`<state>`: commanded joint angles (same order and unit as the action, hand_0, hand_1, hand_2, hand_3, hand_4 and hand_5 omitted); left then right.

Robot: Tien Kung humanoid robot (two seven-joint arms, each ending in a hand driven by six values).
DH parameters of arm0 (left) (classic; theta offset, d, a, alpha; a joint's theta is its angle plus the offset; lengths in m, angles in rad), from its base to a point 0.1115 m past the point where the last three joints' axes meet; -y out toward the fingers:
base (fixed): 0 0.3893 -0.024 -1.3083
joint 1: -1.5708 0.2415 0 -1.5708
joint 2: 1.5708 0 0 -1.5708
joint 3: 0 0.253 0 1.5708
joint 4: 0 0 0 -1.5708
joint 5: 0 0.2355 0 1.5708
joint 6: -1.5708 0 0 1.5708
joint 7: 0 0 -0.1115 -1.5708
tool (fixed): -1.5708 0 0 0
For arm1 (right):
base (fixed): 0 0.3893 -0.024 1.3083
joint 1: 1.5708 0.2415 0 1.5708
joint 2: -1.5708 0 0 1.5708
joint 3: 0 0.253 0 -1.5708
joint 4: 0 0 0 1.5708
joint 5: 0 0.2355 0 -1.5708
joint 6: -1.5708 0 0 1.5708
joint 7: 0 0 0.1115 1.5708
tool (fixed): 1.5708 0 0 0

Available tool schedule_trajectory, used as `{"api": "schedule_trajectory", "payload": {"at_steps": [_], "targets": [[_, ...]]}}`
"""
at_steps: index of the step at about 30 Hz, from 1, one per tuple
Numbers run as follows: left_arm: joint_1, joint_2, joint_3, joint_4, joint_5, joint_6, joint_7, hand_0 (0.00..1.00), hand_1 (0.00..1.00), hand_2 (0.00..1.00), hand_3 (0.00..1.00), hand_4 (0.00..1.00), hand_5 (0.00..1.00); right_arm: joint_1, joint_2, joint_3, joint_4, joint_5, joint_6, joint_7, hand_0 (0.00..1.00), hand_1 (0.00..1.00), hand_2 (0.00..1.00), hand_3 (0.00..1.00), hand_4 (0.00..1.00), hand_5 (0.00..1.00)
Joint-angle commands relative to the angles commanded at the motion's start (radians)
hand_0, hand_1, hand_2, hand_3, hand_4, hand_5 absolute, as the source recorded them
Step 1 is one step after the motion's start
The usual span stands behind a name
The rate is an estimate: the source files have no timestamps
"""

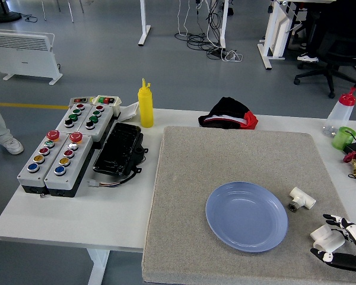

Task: Pick pipe place plate twice

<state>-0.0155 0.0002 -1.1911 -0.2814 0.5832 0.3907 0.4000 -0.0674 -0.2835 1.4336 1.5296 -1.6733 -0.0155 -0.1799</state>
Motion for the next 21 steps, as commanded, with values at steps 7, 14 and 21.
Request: {"api": "schedule_trajectory", "payload": {"at_steps": [7, 14, 21], "targets": [[-0.001, 0.001, 0.002, 0.001, -0.004, -0.002, -0.002, 0.612, 0.616, 0.720, 0.743, 0.548, 0.998, 0.007, 0.003, -0.006, -0.007, -0.002, -0.022, 0.004, 0.432, 0.551, 0.586, 0.706, 0.691, 0.150], [-0.005, 0.002, 0.004, 0.002, -0.007, -0.002, -0.003, 0.612, 0.615, 0.720, 0.744, 0.548, 0.998, 0.012, 0.006, -0.004, -0.007, 0.000, -0.008, 0.002, 0.341, 0.486, 0.565, 0.682, 0.650, 0.113], [-0.006, 0.002, 0.003, 0.001, -0.006, -0.001, -0.001, 0.612, 0.614, 0.720, 0.744, 0.549, 0.998, 0.014, 0.006, -0.003, 0.020, 0.016, -0.035, 0.019, 0.326, 0.475, 0.557, 0.675, 0.634, 0.097]]}}
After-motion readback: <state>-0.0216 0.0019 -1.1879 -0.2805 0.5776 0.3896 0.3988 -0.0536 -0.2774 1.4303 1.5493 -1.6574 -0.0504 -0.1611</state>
